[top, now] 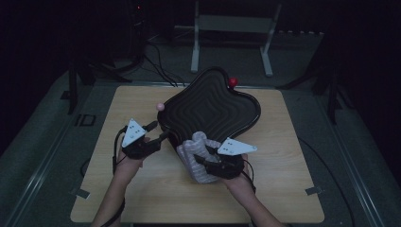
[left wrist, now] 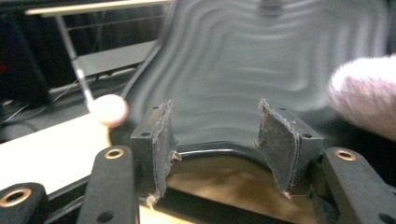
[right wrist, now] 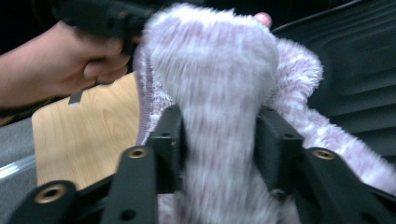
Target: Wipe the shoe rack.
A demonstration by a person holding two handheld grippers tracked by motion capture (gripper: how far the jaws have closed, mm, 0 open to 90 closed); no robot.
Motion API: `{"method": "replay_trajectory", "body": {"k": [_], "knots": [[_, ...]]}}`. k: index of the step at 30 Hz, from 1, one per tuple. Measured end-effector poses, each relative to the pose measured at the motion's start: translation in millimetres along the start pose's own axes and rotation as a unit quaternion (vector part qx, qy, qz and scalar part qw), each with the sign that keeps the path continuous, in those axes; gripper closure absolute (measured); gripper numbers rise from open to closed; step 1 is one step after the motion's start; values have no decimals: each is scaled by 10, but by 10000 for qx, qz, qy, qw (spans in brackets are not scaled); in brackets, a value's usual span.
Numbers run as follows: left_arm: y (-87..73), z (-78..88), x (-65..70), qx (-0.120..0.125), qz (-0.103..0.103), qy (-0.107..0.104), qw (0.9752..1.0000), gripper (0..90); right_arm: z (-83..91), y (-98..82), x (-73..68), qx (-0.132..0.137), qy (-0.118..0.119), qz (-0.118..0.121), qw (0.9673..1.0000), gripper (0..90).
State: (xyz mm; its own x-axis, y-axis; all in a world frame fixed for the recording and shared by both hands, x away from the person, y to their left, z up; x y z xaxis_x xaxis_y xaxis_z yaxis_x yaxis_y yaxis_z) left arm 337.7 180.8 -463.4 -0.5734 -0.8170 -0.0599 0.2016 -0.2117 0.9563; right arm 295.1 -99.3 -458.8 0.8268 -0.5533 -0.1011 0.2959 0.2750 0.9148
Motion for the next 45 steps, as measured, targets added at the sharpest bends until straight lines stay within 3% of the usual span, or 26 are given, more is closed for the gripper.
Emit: {"method": "replay_trajectory", "body": {"k": [3, 7, 10, 15, 18, 22, 25, 27, 33, 38, 45], "knots": [[-6, -83, -129, -103, 12, 149, 9998, 446, -20, -6, -29, -51, -5, 33, 10000, 530], [29, -246, -345, -97, 187, 335, 9992, 437, -54, -33, -70, -129, -15, 165, 9998, 516], [49, -367, -489, -153, 173, 549, 9982, 438, -54, -34, -68, -114, -12, 139, 9998, 517], [59, -581, -633, -153, 197, 509, 9984, 438, -46, -43, -62, -90, 19, 106, 9999, 519], [48, -751, -680, -271, 118, 453, 9985, 438, -42, -47, -60, -88, 27, 117, 9999, 520], [33, -920, -737, -367, 217, 401, 9983, 438, -39, -41, -57, -120, 50, 139, 9998, 522], [9, -1000, -754, -409, 315, 370, 9980, 522, -36, -42, -52, -118, 66, 139, 9998, 523], [-7, -1023, -760, -485, 375, 312, 9976, 578, -36, -46, -52, -105, 68, 137, 9998, 524], [-22, -943, -743, -520, 378, 355, 9973, 593, -14, -64, -53, -72, 24, 183, 9998, 525], [-81, -765, -718, -493, 389, 421, 9971, 593, 40, -85, -55, -75, -97, 190, 9997, 532], [-153, -540, -635, -468, 388, 445, 9972, 592, 154, -106, 71, -96, -238, 124, 9996, 532]]}}
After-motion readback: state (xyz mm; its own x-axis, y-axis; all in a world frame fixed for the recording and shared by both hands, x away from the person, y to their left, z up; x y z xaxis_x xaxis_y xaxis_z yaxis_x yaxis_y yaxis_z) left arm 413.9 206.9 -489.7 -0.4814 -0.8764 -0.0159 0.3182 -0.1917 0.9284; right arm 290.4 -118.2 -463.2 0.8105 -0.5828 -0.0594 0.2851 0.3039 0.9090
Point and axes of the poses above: each handheld gripper's, and its own axes: z roughly backward along the jaws, y roughly out of its top, x roughly to its right, the point moved 2 cm from there along -z, roughly forward along the jaws, and after that the axes turned 1 degree about -z, right-handed, at the moved point
